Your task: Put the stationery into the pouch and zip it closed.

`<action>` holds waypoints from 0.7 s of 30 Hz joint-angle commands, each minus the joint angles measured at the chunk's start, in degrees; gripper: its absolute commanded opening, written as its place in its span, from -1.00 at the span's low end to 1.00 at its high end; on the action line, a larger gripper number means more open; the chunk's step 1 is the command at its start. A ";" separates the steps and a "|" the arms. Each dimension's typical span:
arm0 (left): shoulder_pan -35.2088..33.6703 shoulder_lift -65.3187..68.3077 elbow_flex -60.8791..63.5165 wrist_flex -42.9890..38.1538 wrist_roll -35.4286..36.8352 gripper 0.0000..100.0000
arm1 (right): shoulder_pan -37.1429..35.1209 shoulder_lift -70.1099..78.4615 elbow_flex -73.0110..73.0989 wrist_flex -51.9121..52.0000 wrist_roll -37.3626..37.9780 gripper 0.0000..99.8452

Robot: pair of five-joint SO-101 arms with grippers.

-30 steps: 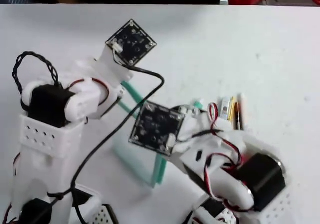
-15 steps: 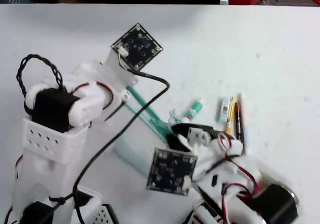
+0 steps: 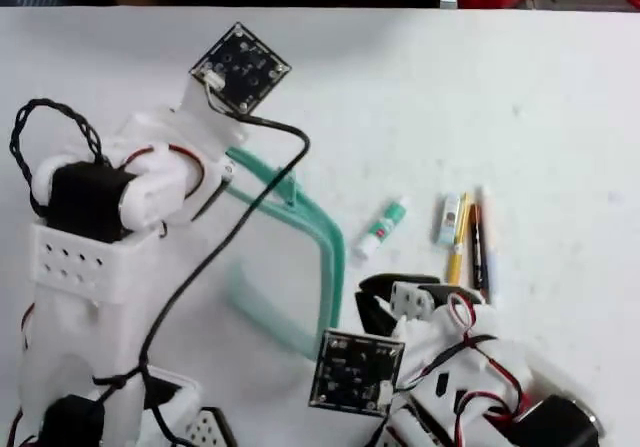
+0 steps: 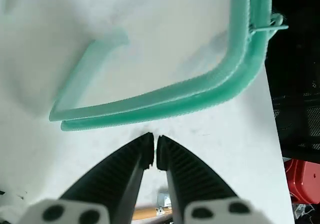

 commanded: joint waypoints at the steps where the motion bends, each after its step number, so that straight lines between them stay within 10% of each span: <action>1: 3.21 2.24 0.79 0.00 0.44 -0.95 | 1.01 -0.40 -0.79 -4.53 -0.09 -0.96; 21: 19.65 -1.01 -10.02 -9.49 -5.19 -0.95 | 20.35 -0.48 -2.55 -19.74 -13.01 -0.75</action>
